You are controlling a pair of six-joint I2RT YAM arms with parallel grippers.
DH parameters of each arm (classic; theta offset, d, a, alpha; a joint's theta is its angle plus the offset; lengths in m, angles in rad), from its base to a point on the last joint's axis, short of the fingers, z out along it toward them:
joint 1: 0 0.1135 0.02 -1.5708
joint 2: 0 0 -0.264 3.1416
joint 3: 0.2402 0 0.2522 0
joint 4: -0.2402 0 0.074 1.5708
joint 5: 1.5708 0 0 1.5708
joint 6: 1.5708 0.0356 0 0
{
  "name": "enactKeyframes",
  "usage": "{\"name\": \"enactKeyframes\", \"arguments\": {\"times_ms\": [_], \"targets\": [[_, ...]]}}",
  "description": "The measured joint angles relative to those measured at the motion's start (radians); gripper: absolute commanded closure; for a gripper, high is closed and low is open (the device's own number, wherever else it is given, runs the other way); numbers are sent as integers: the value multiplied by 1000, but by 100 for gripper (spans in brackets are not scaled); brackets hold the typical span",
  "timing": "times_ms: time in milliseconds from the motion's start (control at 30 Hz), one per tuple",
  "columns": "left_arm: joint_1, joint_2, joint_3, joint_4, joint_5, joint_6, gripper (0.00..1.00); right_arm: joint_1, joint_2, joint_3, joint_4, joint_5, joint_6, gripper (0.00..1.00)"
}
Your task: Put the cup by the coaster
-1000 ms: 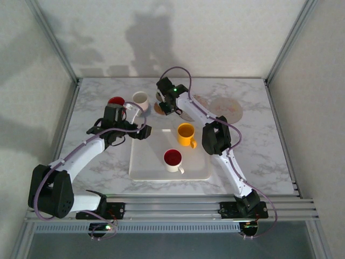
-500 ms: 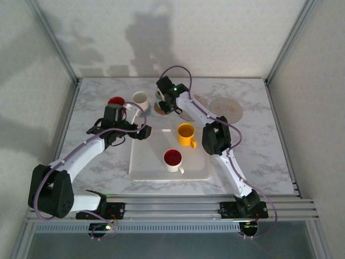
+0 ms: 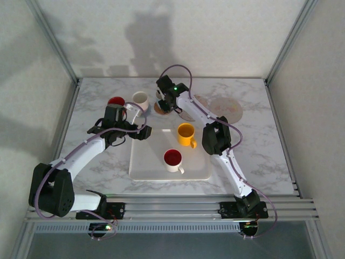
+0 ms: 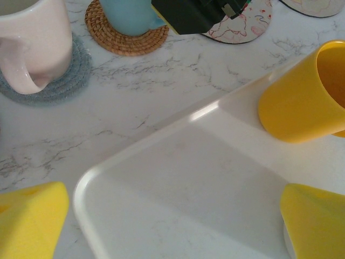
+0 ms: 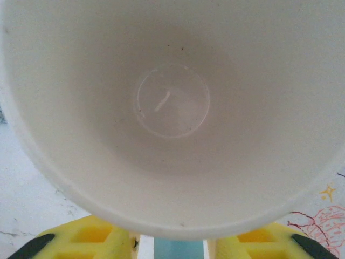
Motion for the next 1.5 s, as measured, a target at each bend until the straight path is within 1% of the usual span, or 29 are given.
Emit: {"name": "enactKeyframes", "arguments": {"times_ms": [133,267,400,567,767,1067,1400,1500], "targets": [[0,0,0,0,2,0,0,0,-7,-8,-2,-1,7,48],[0,-4,0,-9,4,0,0,0,-41,-45,-3,-1,14,29],[0,-28,0,-27,4,0,0,2,-91,-71,-3,0,15,17],[0,-65,0,-31,8,0,0,13,-191,-121,-3,7,9,1],[0,-91,0,-35,8,0,0,27,-326,-209,-1,7,5,1],[0,-219,0,-45,8,-1,0,47,-554,-401,24,8,20,1],[-2,-396,-2,-93,31,1,0,82,-848,-737,114,-6,45,1],[-7,-435,-2,-120,41,2,0,95,-933,-845,149,-28,57,1]]}}
